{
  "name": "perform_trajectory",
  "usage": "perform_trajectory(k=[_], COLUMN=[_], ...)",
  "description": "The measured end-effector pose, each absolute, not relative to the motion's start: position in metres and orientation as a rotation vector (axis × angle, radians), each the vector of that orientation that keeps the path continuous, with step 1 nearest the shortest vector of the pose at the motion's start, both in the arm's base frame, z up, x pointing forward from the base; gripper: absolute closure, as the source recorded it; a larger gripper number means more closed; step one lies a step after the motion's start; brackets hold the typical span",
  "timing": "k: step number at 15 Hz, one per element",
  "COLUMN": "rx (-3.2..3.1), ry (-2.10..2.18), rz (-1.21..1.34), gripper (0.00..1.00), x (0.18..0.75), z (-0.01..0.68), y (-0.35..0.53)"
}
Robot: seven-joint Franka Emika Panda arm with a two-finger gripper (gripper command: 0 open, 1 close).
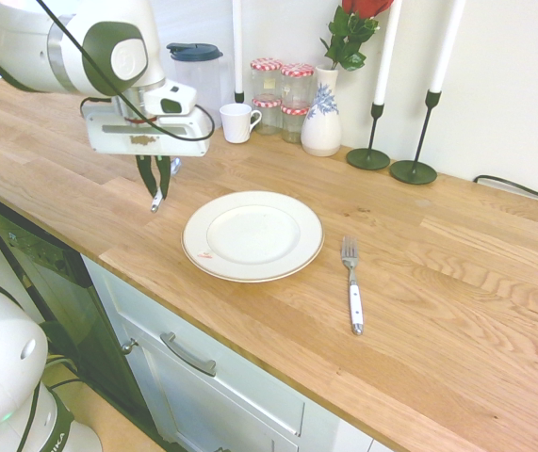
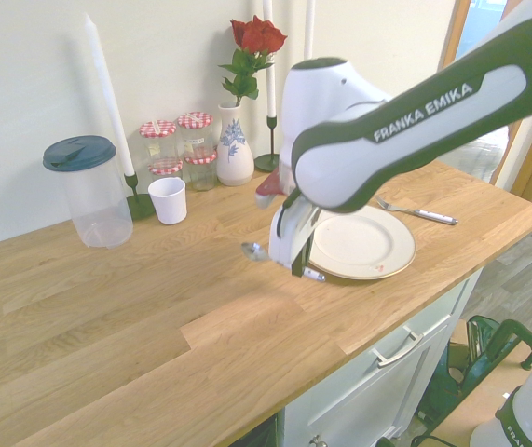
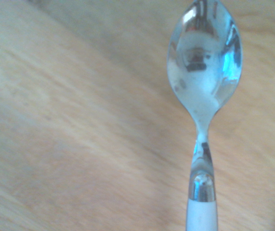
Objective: Put the spoon into the plate
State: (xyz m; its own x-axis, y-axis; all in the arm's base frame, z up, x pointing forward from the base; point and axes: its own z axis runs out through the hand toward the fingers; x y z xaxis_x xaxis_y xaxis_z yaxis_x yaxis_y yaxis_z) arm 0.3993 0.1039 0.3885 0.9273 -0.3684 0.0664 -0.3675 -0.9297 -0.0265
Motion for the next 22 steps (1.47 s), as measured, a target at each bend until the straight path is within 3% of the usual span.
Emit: perform_trajectory(k=[4,9,22], rx=[-2.931,-2.814,-2.795], ry=[0.984,1.362,1.49], rz=[-0.172,-0.146,0.025], gripper=[1.0,1.0,1.0], x=[0.431,0.442,0.431], z=[0.425,0.416,0.349], y=[0.023,-0.019,-0.071])
